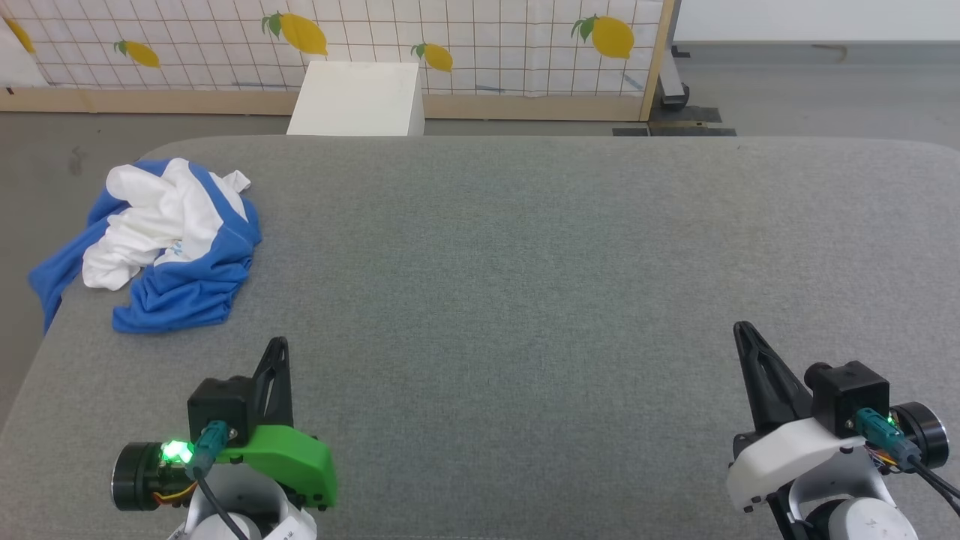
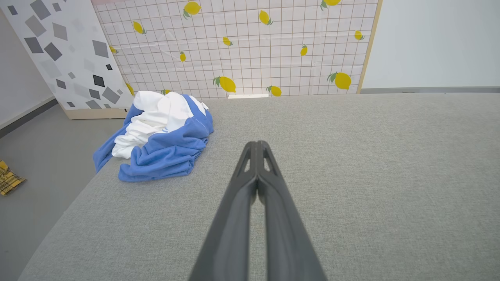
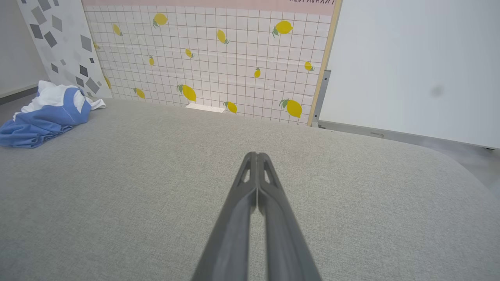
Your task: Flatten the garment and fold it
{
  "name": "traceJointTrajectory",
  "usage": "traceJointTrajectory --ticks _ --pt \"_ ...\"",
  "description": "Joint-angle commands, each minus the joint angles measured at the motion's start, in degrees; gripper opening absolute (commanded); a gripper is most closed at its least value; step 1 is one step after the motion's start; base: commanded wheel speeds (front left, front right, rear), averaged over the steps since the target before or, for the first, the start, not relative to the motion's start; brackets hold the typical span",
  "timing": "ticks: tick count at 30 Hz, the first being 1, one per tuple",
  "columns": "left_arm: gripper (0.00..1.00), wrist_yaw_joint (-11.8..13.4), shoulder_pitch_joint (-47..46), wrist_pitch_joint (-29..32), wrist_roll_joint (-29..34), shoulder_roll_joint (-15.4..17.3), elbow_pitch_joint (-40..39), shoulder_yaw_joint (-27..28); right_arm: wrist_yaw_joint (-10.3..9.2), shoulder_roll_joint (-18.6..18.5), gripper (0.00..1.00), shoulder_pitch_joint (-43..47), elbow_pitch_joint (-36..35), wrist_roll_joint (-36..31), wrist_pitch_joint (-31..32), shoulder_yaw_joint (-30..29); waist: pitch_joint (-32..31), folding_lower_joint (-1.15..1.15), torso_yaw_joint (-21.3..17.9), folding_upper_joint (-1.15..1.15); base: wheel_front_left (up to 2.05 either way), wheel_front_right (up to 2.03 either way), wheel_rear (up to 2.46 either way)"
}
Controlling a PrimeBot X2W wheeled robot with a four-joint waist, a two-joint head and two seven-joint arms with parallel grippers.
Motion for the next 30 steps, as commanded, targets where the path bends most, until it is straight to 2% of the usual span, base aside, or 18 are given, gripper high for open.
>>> traceJointTrajectory --ticks 1,30 --pt "0.00 0.37 0.83 0.07 0.73 -0.25 -0.17 0.15 -0.10 0.15 0.00 0.48 -0.30 -0.34 -0.01 0.07 0.00 0.00 0.00 0.00 0.00 0.00 0.00" --pt "0.00 0.37 0.83 0.07 0.73 -0.25 -0.17 0.15 -0.10 0.15 0.00 0.48 -0.30 -0.34 -0.01 0.07 0.00 0.00 0.00 0.00 0.00 0.00 0.00"
